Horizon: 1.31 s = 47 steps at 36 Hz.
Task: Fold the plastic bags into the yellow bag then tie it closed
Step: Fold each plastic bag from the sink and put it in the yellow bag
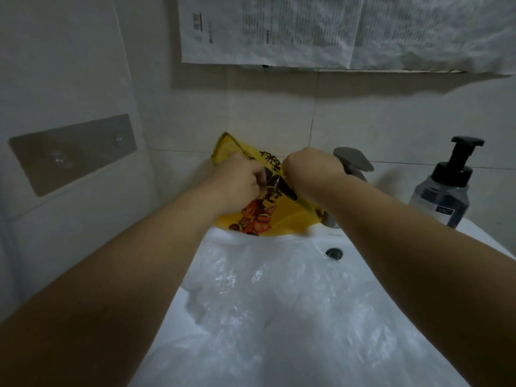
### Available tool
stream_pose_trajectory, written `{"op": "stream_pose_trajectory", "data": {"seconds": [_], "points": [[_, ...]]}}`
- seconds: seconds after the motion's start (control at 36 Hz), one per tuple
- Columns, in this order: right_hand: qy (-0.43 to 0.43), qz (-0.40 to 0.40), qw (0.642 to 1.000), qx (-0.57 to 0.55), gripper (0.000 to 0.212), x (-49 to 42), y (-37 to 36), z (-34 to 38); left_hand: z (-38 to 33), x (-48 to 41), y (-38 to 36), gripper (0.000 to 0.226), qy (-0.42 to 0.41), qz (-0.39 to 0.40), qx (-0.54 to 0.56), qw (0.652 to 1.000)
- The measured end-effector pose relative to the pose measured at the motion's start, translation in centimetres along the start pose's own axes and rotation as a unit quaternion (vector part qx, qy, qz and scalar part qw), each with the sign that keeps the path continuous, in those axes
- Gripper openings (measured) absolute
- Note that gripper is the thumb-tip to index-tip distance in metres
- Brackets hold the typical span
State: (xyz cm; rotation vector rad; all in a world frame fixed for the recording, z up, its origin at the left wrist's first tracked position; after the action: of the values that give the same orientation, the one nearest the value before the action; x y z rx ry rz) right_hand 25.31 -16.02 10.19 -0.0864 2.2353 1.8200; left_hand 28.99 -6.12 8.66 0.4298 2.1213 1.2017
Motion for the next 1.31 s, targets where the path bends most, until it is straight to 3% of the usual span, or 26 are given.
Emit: {"op": "stream_pose_trajectory", "data": {"seconds": [0.06, 0.14, 0.19, 0.28, 0.47, 0.56, 0.64, 0.67, 0.72, 0.78, 0.83, 0.94, 1.08, 1.17, 1.31], "points": [[-0.007, -0.032, 0.999, 0.012, 0.028, -0.3, 0.4, -0.2, 0.2, 0.2, 1.9, 0.016, 0.026, -0.072, 0.07, 0.995], [0.004, -0.064, 0.997, -0.037, 0.017, -1.2, 0.5, -0.5, 1.2, 0.5, 3.6, 0.016, 0.045, -0.145, 0.162, 0.975], [0.031, -0.009, 0.99, -0.14, 0.031, -1.7, -0.4, 0.1, 1.7, 0.6, 3.2, 0.018, 0.051, -0.127, 0.169, 0.976], [0.051, 0.059, 0.964, -0.255, 0.028, -1.9, -1.0, 0.9, 2.7, 0.6, 1.8, 0.025, 0.076, -0.086, 0.194, 0.974], [0.027, 0.159, 0.983, -0.085, 0.028, -1.2, -3.4, 1.6, 3.5, 0.8, 1.6, 0.022, 0.087, -0.105, 0.226, 0.964], [0.032, 0.19, 0.978, -0.074, 0.034, -1.3, -3.6, 1.4, 3.5, 0.8, 1.4, 0.02, 0.087, -0.111, 0.206, 0.968], [0.023, 0.174, 0.983, -0.056, 0.043, -1.5, -2.8, 0.4, 3.0, 0.6, 0.9, 0.02, 0.062, -0.095, 0.177, 0.978], [0.016, 0.162, 0.985, -0.057, 0.037, -1.4, -2.6, 0.1, 2.8, 0.5, 0.3, 0.029, 0.051, -0.075, 0.17, 0.981], [-0.014, 0.125, 0.99, -0.063, 0.004, -1.6, -2.3, -0.7, 2.3, 0.5, -0.6, 0.05, 0.024, -0.034, 0.136, 0.99], [-0.062, 0.091, 0.989, -0.101, 0.022, -1.8, -1.9, -1.6, 1.6, 0.7, -1.2, 0.063, 0.005, -0.004, 0.091, 0.996], [-0.093, 0.073, 0.979, -0.168, 0.015, -2.3, -1.6, -2.6, 0.9, 0.4, -1.5, 0.067, -0.013, 0.001, 0.029, 0.999], [-0.162, 0.034, 0.93, -0.329, 0.018, -3.2, -1.2, -4.0, 0.1, -0.6, -2.2, 0.055, -0.004, 0.032, -0.011, 0.999], [-0.198, -0.026, 0.893, -0.403, 0.019, -3.5, 0.0, -6.0, 1.7, -2.2, -3.4, 0.017, 0.042, 0.079, -0.055, 0.995], [-0.22, -0.076, 0.914, -0.332, 0.019, -3.2, 0.9, -7.3, 2.2, -2.7, -2.2, 0.007, 0.081, 0.041, -0.068, 0.994], [-0.192, -0.094, 0.956, -0.202, 0.016, -3.1, 1.4, -7.0, 3.8, -2.5, 2.1, 0.02, 0.174, -0.125, 0.094, 0.972]]}}
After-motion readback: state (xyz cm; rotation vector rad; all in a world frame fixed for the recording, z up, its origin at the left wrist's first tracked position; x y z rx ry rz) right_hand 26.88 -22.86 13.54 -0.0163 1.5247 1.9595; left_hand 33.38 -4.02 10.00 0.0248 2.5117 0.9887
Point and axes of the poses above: each hand's wrist, its own x-axis away from the middle knuckle, its own y-axis out of the back of the hand, z = x × y, the point moved 8 cm from there along -x, towards the middle knuckle
